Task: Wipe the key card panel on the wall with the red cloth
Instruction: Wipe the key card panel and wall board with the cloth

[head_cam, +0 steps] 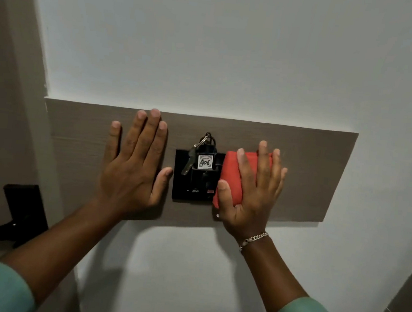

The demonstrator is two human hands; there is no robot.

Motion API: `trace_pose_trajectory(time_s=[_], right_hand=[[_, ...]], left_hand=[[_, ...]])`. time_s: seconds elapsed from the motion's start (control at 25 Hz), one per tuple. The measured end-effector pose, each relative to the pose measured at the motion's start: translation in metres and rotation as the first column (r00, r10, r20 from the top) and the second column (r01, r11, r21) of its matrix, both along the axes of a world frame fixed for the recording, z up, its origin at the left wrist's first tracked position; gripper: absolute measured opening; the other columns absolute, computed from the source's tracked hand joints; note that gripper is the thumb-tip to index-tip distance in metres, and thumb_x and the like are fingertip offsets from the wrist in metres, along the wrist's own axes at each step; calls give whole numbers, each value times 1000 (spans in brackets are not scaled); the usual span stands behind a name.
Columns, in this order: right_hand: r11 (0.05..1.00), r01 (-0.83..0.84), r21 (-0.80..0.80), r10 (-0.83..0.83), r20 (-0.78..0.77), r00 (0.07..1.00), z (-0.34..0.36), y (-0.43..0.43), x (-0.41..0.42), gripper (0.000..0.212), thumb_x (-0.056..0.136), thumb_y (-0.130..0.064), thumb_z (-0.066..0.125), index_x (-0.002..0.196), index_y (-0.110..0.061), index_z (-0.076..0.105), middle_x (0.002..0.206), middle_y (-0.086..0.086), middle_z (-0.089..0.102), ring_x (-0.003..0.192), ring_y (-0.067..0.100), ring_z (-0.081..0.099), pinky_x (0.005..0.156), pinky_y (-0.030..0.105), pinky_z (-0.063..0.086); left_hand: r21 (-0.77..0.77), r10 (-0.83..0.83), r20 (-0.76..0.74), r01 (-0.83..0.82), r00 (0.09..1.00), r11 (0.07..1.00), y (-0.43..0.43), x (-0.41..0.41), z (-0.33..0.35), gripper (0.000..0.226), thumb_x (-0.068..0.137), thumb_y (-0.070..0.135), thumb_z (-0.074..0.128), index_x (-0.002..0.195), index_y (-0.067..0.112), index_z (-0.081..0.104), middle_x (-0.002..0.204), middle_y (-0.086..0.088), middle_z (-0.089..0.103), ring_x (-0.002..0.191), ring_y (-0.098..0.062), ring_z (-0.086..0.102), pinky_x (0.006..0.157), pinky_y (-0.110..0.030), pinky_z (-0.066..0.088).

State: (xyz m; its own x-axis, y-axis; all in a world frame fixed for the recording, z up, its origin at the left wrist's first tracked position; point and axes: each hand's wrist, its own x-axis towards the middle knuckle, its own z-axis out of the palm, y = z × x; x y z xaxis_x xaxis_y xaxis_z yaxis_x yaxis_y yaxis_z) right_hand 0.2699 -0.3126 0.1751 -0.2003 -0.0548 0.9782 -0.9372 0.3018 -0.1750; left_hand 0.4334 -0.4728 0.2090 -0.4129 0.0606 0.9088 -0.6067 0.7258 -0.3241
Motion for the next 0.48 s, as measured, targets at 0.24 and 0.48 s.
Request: trace_pose_trajectory(time_s=[0.24,0.48], right_hand=[[999,-37,31,41,-118,992,-2,10,-13,51,97,-53,39,140,-26,50,154,15,43,148,42,32,116,68,27],[997,-31,64,39,-131,991,-2,8,-7,53,98,-54,39,142,-26,48,156,15,41,149,42,29,119,65,25]], left_hand=[[42,6,-76,-3,997,999,-2,-4,-1,81,94,46,34,155,0,8,163,-21,12,153,-28,-5,124,-49,-5],[37,11,-76,-8,997,999,-1,-4,0,81,94,47,34,155,-1,8,162,-25,15,153,-29,-5,124,-49,-5]])
